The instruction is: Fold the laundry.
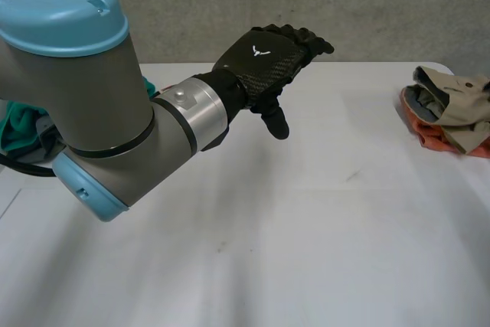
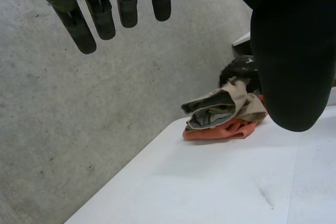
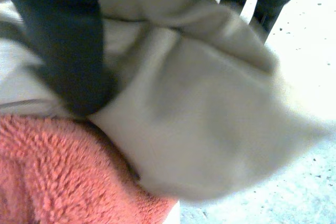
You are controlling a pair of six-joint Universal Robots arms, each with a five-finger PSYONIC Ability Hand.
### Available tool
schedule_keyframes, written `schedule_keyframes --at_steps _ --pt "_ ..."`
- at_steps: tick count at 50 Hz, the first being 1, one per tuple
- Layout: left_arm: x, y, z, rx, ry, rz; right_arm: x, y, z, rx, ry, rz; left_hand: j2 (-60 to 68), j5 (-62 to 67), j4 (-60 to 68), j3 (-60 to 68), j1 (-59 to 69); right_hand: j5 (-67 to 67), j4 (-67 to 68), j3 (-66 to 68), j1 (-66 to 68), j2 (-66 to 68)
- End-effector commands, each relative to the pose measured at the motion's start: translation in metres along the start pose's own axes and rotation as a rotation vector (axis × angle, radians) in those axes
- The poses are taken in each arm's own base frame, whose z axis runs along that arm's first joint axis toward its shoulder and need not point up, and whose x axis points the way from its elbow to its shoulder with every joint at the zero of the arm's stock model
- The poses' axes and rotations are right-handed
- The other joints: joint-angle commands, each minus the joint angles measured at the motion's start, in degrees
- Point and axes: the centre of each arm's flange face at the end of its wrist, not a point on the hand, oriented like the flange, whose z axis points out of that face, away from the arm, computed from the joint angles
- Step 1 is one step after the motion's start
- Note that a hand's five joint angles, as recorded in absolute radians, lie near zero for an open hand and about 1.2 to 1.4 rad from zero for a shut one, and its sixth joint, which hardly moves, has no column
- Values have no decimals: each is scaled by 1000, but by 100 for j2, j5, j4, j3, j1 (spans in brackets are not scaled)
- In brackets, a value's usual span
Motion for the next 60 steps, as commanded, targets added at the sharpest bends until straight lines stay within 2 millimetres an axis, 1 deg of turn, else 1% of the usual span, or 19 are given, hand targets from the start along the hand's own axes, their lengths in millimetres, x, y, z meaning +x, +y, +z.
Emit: schedule_keyframes --at_steps 1,12,16,17,21,23,25,27,29,31,33,35,36,37,39,41,49,53,60 --pt "7 -2 -1 4 15 -2 8 -43 -13 -70 18 41 154 48 182 124 235 -2305 -2337 -2500 -2284 -2310" --pt "18 -12 -9 19 36 -1 57 -88 -64 -368 151 59 154 48 182 124 235 -2305 -2337 -2500 -2284 -2310" --pt "20 -16 -14 23 38 -13 86 -116 -77 -441 274 -119 154 48 182 124 235 -2305 -2337 -2500 -2284 -2310" --pt "20 -17 -15 26 38 -16 95 -132 -76 -437 325 -219 154 48 182 124 235 -2305 -2337 -2500 -2284 -2310" --pt "20 -27 -18 54 35 -13 102 -160 -69 -394 420 -378 154 48 182 124 235 -2305 -2337 -2500 -2284 -2310" --pt "18 -38 -21 82 28 -2 88 -174 -57 -320 406 -394 154 48 182 124 235 -2305 -2337 -2500 -2284 -2310" --pt "17 -46 -23 108 16 6 50 -203 -38 -176 348 -403 154 48 182 124 235 -2305 -2337 -2500 -2284 -2310" --pt "9 -60 -28 151 -29 22 28 -226 -31 -80 319 -403 154 48 182 124 235 -2305 -2337 -2500 -2284 -2310" --pt "2 -70 -31 180 -78 31 -9 -251 -30 26 259 -382 170 65 199 141 251 -2305 -2337 -2500 -2284 -2310" --pt "-17 -83 -37 218 -189 46 -32 -259 -33 75 202 -361 237 132 266 208 318 -2305 -2337 -2500 -2284 -2310" --pt "-37 -88 -41 229 -284 54 -75 -266 -40 130 72 -330 455 350 484 426 536 -2305 -2337 -2500 -2284 -2310" --pt "-85 -86 -50 213 -482 75 -107 -265 -48 152 -32 -308 474 368 502 444 555 -2305 -2337 -2500 -2284 -2310" --pt "-103 -82 -52 194 -545 85 -139 -263 -58 163 -125 -296 473 368 502 444 554 -2305 -2337 -2500 -2284 -2310" --pt "-140 -74 -62 154 -667 115 -153 -261 -63 162 -167 -285 473 368 502 444 554 -2305 -2337 -2500 -2284 -2310" --pt "-172 -62 -71 95 -762 161 -191 -254 -81 142 -281 -258 457 351 485 427 538 -2305 -2337 -2500 -2284 -2310" --pt "-204 -39 -77 2 -829 228 -214 -245 -97 109 -339 -243 423 317 451 394 504 -2305 -2337 -2500 -2284 -2310" --pt "-301 88 -76 -329 -857 447 -240 -209 -130 -13 -423 -238 2 -103 31 -27 83 -2305 -2337 -2500 -2284 -2310" --pt "-330 132 -77 -350 -814 499 -243 -197 -138 -52 -439 -249 -149 -255 -121 -178 -68 -2305 -2337 -2500 -2284 -2310" --pt "-378 184 -72 -259 -837 580 -242 -182 -151 -116 -444 -237 152 46 180 122 233 -2305 -2337 -2500 -2284 -2310"
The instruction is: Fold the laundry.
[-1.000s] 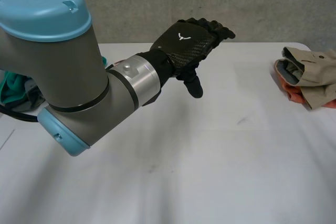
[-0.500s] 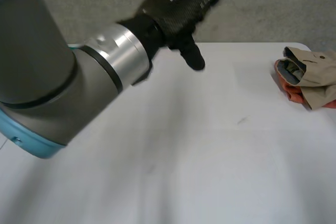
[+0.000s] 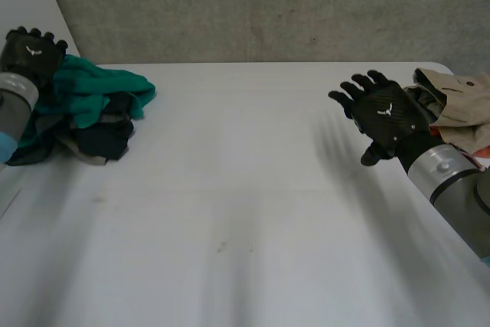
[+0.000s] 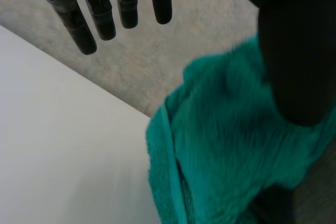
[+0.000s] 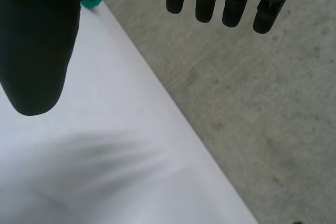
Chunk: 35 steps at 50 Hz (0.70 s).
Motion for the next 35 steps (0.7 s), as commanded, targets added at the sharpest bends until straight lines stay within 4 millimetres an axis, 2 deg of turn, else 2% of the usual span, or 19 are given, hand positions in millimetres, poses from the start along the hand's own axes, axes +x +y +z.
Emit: schedule_keyframes --at_steps 1,7,9,10,13,15,16,17,18,19,20,22,23,26,27,30,31,34,35 --pt "5 51 43 99 -54 30 -7 15 -10 -58 -10 25 226 147 248 206 213 -278 -214 -200 -279 -195" --pt "2 75 65 126 -95 37 -14 22 -17 -88 -26 38 2359 2280 2382 2339 2346 -278 -214 -200 -279 -195" --pt "3 74 67 135 -96 36 -15 23 -18 -92 -30 41 4488 4409 4511 4468 4475 -278 -214 -200 -279 -195" --pt "8 71 66 137 -90 29 -15 24 -18 -94 -30 40 6762 6683 6785 6742 6749 -278 -214 -200 -279 -195" --pt "18 55 61 149 -78 3 -8 27 -18 -103 -9 40 6785 6706 6807 6765 6772 -278 -214 -200 -279 -195" --pt "15 33 56 173 -90 -18 -4 29 -18 -107 1 40 6785 6706 6807 6765 6772 -278 -214 -200 -279 -195" --pt "4 -3 47 217 -126 -59 -3 29 -17 -106 6 40 6785 6706 6807 6765 6772 -278 -214 -200 -279 -195" --pt "1 -10 44 226 -135 -68 -1 28 -17 -103 12 39 6785 6706 6807 6765 6772 -278 -214 -200 -279 -195" --pt "-6 -37 31 265 -148 -112 0 27 -16 -99 14 36 6785 6706 6807 6765 6772 -278 -214 -200 -279 -195" --pt "-7 -47 26 282 -146 -128 2 25 -16 -93 20 32 6785 6706 6807 6765 6772 -278 -214 -200 -279 -195" --pt "-10 -72 13 331 -140 -170 3 24 -15 -89 24 32 6785 6706 6807 6765 6772 -278 -214 -200 -279 -195" --pt "-10 -100 -4 386 -127 -217 7 21 -14 -83 37 30 6785 6706 6807 6765 6772 -278 -214 -200 -279 -195" --pt "-10 -130 -23 446 -103 -267 8 21 -13 -83 45 29 6785 6706 6807 6765 6772 -278 -214 -200 -279 -195" --pt "-9 -165 -51 510 -65 -335 16 17 -11 -83 85 21 6785 6706 6807 6765 6772 -278 -214 -200 -279 -195" --pt "-6 -182 -69 541 -35 -374 18 17 -10 -85 96 20 6785 6706 6807 6765 6772 -278 -214 -200 -279 -195" --pt "6 -202 -93 571 23 -432 23 15 -9 -91 133 12 6785 6706 6807 6765 6772 -278 -214 -200 -279 -195" --pt "22 -215 -109 590 86 -479 24 14 -9 -93 138 12 6785 6706 6807 6765 6772 -278 -214 -200 -279 -195" --pt "51 -233 -136 607 200 -561 28 11 -9 -89 159 5 6785 6706 6807 6765 6772 -278 -214 -200 -279 -195" --pt "70 -242 -153 609 279 -614 27 11 -10 -89 159 5 6785 6706 6807 6765 6772 -278 -214 -200 -279 -195"
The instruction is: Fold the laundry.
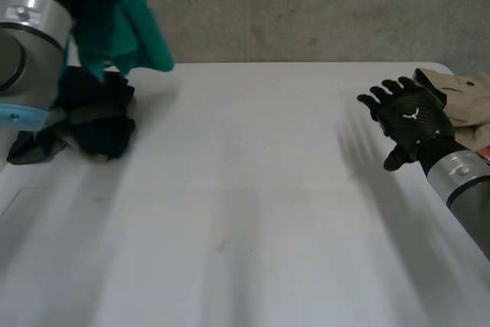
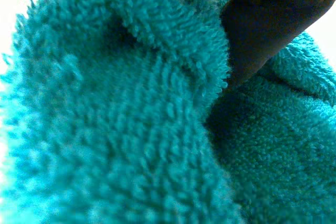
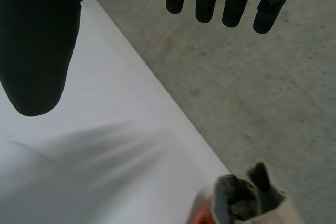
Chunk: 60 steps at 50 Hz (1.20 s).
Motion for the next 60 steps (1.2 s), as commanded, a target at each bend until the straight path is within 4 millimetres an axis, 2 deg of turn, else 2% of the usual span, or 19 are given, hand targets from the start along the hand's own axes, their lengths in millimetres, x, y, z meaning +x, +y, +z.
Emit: schedule_keyframes --at_steps 1,4,6,10,11,15,20,24,26,29,35,38,43,45,49,52,56,59,60 --pt "96 -50 -47 1 231 -296 7 -5 0 -1 44 -8 1157 1334 1131 1190 1717 -278 -214 -201 -279 -195" --pt "129 -56 -67 -26 317 -374 7 -4 -1 -5 47 -6 1157 1334 1131 1190 1717 -278 -214 -201 -279 -195" --pt "140 -52 -74 -50 342 -381 8 -3 -1 -8 48 -5 1157 1334 1131 1190 1717 -278 -214 -201 -279 -195" --pt "176 -3 -97 -219 413 -383 6 -2 -3 -26 36 3 1157 1334 1131 1190 1717 -278 -214 -201 -279 -195" --pt "194 12 -110 -283 457 -370 5 -2 -3 -30 33 7 1157 1334 1131 1190 1717 -278 -214 -201 -279 -195" --pt "220 35 -135 -390 543 -282 3 -2 -5 -59 10 20 1157 1334 1131 1190 1717 -278 -214 -201 -279 -195" --pt "220 45 -146 -465 558 -209 4 -2 -6 -105 -19 45 1157 1334 1131 1190 1717 -278 -214 -201 -279 -195" --pt "216 44 -148 -491 529 -191 6 -6 -6 -139 -41 114 -619 -442 -645 -586 -59 -278 -214 -201 -279 -195" --pt "209 38 -145 -491 491 -178 6 -9 -8 -164 -55 165 -2954 -2777 -2980 -2921 -2394 -278 -214 -201 -279 -195" --pt "195 31 -145 -520 426 -153 6 -12 -12 -211 -80 200 -4321 -4143 -4347 -4287 -3761 -278 -214 -201 -279 -195" --pt "167 18 -147 -545 348 -146 10 -22 -30 -408 -171 282 -5131 -4953 -5156 -5097 -4571 -278 -214 -201 -279 -195" --pt "156 21 -155 -575 338 -137 7 -21 -41 -492 -219 320 -5468 -5291 -5494 -5435 -4908 -278 -214 -201 -279 -195" --pt "155 34 -166 -625 351 -143 -1 -15 -44 -494 -248 309 -5536 -5358 -5562 -5502 -4976 -278 -214 -201 -279 -195" --pt "157 42 -167 -642 359 -166 -6 -12 -45 -484 -264 303 -5536 -5358 -5562 -5502 -4976 -221 -157 -144 -222 -138" --pt "179 76 -171 -720 431 -277 -14 1 -41 -486 -273 301 -5369 -5191 -5394 -5335 -4808 938 1002 1015 937 1021" --pt "193 85 -170 -743 469 -335 -18 13 -33 -489 -269 301 -4949 -4772 -4975 -4916 -4389 3071 3135 3147 3070 3153" --pt "206 96 -169 -803 522 -392 -14 11 -24 -439 -244 280 -2733 -2555 -2758 -2699 -2172 6303 6367 6379 6302 6385" --pt "207 91 -153 -780 530 -396 -11 1 -14 -372 -226 243 844 1022 819 878 1405 6722 6786 6799 6721 6805" --pt "206 91 -148 -772 520 -397 -11 -2 -10 -352 -223 234 1154 1331 1128 1187 1714 6722 6786 6799 6721 6805"
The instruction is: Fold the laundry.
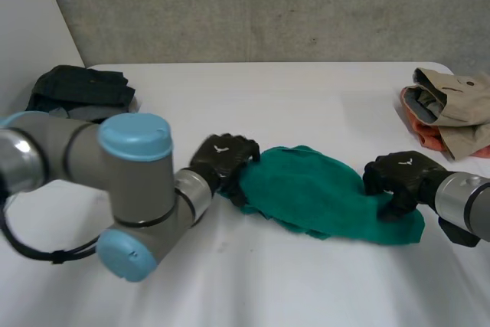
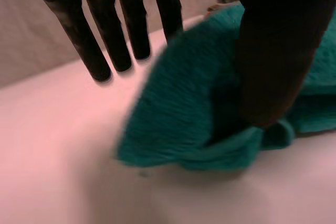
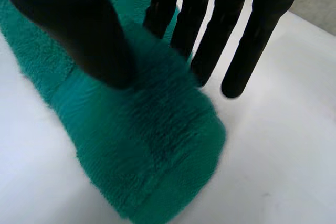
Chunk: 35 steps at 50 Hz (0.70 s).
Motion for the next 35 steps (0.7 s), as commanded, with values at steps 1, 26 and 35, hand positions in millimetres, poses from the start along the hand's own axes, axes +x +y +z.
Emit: schedule_keyframes --at_steps 1,26,35 --pt "-3 -27 26 42 38 -37 5 -26 14 140 45 -79 4703 4686 4687 4708 4490 2254 2235 2247 2243 2209" --pt "-30 -98 -19 473 -199 197 5 -116 17 749 309 -121 4703 4686 4688 4708 4490 2254 2235 2247 2243 2209" --pt "-3 -4 -42 157 -110 186 -23 -18 51 327 193 -254 4655 4639 4640 4660 4442 2254 2235 2247 2243 2209"
